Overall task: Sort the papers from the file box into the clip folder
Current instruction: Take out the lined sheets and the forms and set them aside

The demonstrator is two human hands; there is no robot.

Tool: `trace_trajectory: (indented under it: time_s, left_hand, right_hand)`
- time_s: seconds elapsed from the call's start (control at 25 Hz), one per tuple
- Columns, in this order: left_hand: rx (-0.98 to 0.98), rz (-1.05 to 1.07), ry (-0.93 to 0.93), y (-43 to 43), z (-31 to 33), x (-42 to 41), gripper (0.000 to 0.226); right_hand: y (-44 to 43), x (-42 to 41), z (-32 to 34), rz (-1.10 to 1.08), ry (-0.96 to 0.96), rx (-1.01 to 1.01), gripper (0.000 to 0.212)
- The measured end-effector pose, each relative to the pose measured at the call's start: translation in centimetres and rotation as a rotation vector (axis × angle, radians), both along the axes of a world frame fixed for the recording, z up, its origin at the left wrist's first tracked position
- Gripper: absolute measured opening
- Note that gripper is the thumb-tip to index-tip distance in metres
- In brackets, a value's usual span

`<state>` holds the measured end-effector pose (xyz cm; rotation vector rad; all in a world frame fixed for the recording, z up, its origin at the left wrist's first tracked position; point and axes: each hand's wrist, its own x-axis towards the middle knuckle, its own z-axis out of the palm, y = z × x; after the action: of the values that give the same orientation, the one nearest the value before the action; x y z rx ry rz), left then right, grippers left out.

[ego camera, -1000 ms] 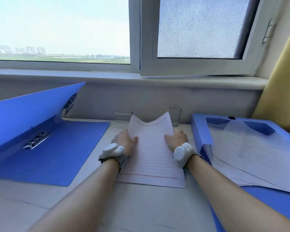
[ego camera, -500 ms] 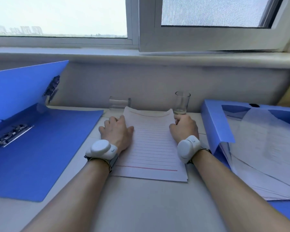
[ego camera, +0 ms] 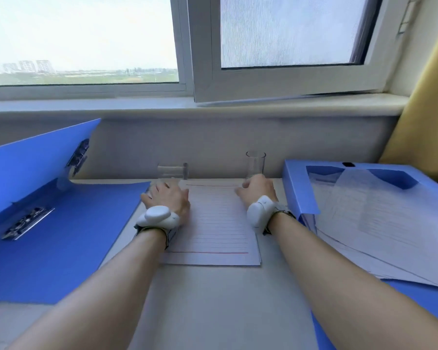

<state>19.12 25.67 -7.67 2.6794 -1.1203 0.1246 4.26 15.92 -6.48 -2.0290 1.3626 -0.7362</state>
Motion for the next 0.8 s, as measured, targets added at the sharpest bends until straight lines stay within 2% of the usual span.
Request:
trace_trajectory:
  time_s: [0.16,0.36,0.48,0.6,0.72,0.8]
  left_hand:
    - [-0.283,-0.174,-0.007,-0.5,5.5,-5.3,0.042]
    - [-0.495,-0.482,0.244,-2.1,7.6,-15.5,0.036]
    - [-0.503,-0.632,0.318,-3.2,6.1,-21.8,0.035]
    - [-0.410,-0.765,0.399,-4.2,4.0,-26.5,0.041]
    - [-0.299,-0.710,0.461,-6.0,2.1,-27.6,0.045]
    - [-0.224,-0.646,0.407,-7.1,0.7,-27.1,0.043]
  right_hand:
    - [1.0,-2.0,4.9,0.052,-0.165,-0.106,0.020]
    - [0.7,-10.4,6.0,-0.101,-0.263,-0.142,0.017]
    - [-0.5,-15.7,4.5,-0.201,-0.254,-0.128,0.017]
    - [-2.1,-19.4,2.3,-0.253,-0.231,-0.069,0.020]
    - [-3.7,-20.7,0.0,-0.268,-0.249,-0.018,0.019]
    - [-4.5,-20.8,-1.1,-0.242,-0.260,0.015,0.017]
